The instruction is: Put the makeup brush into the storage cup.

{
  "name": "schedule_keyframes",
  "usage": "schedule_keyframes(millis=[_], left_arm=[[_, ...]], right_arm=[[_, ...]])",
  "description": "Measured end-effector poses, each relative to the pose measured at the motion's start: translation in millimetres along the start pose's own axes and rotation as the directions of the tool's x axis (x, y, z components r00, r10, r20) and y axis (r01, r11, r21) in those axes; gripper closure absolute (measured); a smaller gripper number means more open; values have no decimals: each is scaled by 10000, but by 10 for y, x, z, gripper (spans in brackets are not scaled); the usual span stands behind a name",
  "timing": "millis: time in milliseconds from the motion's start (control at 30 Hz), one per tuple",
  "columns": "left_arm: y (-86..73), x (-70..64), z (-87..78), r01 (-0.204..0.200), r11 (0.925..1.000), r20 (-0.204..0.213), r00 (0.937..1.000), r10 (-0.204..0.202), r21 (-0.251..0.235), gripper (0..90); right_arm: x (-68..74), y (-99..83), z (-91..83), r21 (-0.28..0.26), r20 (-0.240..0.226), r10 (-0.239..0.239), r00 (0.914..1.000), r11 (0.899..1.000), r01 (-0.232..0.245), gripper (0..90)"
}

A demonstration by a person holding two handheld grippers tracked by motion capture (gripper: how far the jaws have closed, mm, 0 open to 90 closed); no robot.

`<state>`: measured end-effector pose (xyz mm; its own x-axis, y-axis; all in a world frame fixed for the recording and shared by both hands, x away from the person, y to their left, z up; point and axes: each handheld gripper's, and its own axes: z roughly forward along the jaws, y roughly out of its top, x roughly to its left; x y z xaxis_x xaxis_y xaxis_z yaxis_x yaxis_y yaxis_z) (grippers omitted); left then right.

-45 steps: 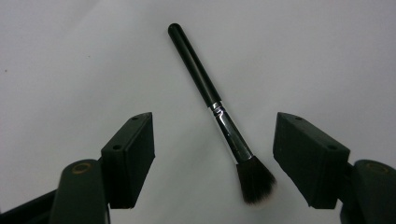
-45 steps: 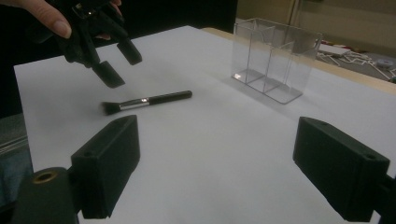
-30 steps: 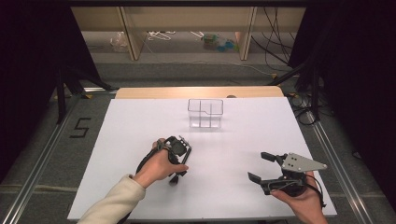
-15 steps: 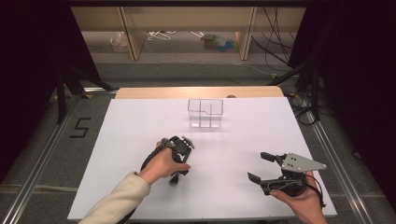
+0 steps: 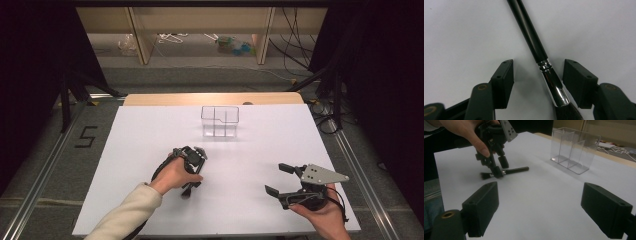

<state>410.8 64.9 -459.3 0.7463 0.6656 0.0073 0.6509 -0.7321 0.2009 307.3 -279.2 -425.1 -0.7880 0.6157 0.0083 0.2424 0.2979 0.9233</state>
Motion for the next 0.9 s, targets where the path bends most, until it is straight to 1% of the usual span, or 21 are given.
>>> schedule_keyframes(millis=[33,67,100,167,300,333,367,433,467,500,533,567,600,633,667,700,733,767,800,833,900], left_arm=[[1,0,-1,14,10000,60,10000,-14,27,437],[3,6,-1,-44,10000,79,10000,43,43,446],[5,10,-2,-50,10000,106,9999,49,74,448],[6,15,2,26,10000,135,9999,-27,51,453],[22,29,-5,77,9997,216,9997,-82,245,482],[24,31,2,119,9998,220,9997,-123,183,491],[30,35,-7,95,9994,235,9997,-102,323,506],[37,37,-9,158,9991,238,9996,-168,394,531],[43,41,-12,155,9988,260,9995,-168,474,562],[46,42,-5,160,9990,256,9995,-171,428,562],[52,41,-5,174,9987,257,9995,-186,473,577],[59,36,-9,195,9983,223,9995,-208,556,609],[60,12,-9,528,9963,324,9980,-551,683,609],[66,9,-8,527,9961,325,9980,-551,710,623],[78,29,-5,173,9977,216,9996,-187,651,665],[74,-6,0,619,9957,333,9974,-643,696,665],[82,-3,-4,554,9950,317,9978,-582,830,681],[92,21,-8,197,9962,226,9995,-217,852,699],[94,8,-13,410,9943,268,9987,-439,985,708],[97,2,-16,525,9928,310,9979,-561,1079,725],[96,2,-16,568,9923,332,9976,-608,1099,763]], right_arm=[[0,0,0,10,-4,-2,10000,10000,2,157],[4,-5,19,-186,-54,50,10000,9998,-51,157],[4,-6,20,-211,-19,45,10000,9998,-45,157],[0,0,1,9,8,2,10000,10000,-2,157],[-1,0,-2,27,7,6,10000,10000,-6,157],[-2,0,-3,28,6,6,10000,10000,-6,157],[-3,-7,18,-213,-57,23,10000,9998,-25,157],[-3,-7,18,-235,-76,49,10000,9997,-50,157],[-4,-2,-4,33,0,23,10000,10000,-23,157],[-4,-2,-4,33,0,23,10000,10000,-23,157],[-5,-6,11,-123,-75,29,10000,9999,-30,157],[-2,-2,-1,35,-1,13,10000,10000,-13,157],[-2,-2,-1,35,-1,13,10000,10000,-13,157],[-3,-2,-2,36,-3,11,10000,10000,-11,157],[-3,-3,-2,35,-4,12,10000,10000,-12,157],[-3,-3,-2,35,-4,12,10000,10000,-12,157],[-4,-2,-3,36,-9,18,10000,10000,-18,157],[-5,-9,19,-204,-86,27,10000,9998,-29,157],[-5,-10,21,-229,-99,30,9999,9997,-33,157],[-5,-10,21,-225,-100,35,9999,9997,-38,157],[-5,-11,21,-219,-102,38,9999,9998,-40,157]])
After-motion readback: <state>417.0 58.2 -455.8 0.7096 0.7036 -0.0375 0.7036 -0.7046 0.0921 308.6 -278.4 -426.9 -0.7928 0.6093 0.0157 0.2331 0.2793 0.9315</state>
